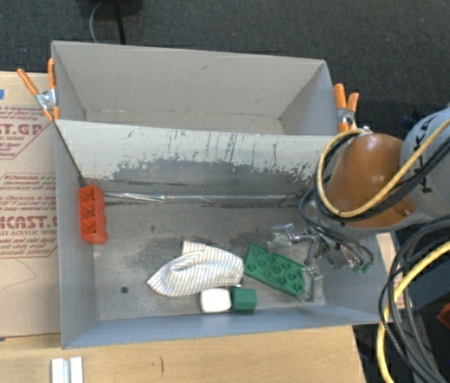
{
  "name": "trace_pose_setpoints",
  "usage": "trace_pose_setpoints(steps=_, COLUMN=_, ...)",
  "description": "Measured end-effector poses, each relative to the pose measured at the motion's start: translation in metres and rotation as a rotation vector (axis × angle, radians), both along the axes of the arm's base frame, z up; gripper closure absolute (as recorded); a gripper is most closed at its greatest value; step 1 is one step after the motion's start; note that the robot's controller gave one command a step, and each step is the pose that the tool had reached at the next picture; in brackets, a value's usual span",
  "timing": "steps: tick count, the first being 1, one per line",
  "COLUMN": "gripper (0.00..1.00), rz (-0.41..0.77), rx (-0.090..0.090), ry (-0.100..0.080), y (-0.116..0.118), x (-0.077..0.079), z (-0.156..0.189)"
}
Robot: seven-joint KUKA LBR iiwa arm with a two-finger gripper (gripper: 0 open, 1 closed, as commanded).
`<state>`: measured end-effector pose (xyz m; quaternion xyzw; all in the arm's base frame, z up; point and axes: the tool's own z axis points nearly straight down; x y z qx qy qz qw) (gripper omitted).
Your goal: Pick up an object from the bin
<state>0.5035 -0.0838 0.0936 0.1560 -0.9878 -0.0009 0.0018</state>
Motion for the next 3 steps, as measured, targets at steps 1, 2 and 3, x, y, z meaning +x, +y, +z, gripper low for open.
trace_pose_setpoints(steps=1, gripper=0.00, rz=0.250, rx=-0.003, ry=-0.008, y=0.015, x=0.000, z=-0.015)
trace_pose_setpoints(steps=2, gripper=1.00, rz=0.049, rx=0.001, ry=-0.009, y=0.099, x=0.025, z=-0.015)
trace_pose_setpoints(steps=3, gripper=1.00, rz=0.049, rx=0.001, ry=-0.009, y=0.099, x=0.025, z=-0.015)
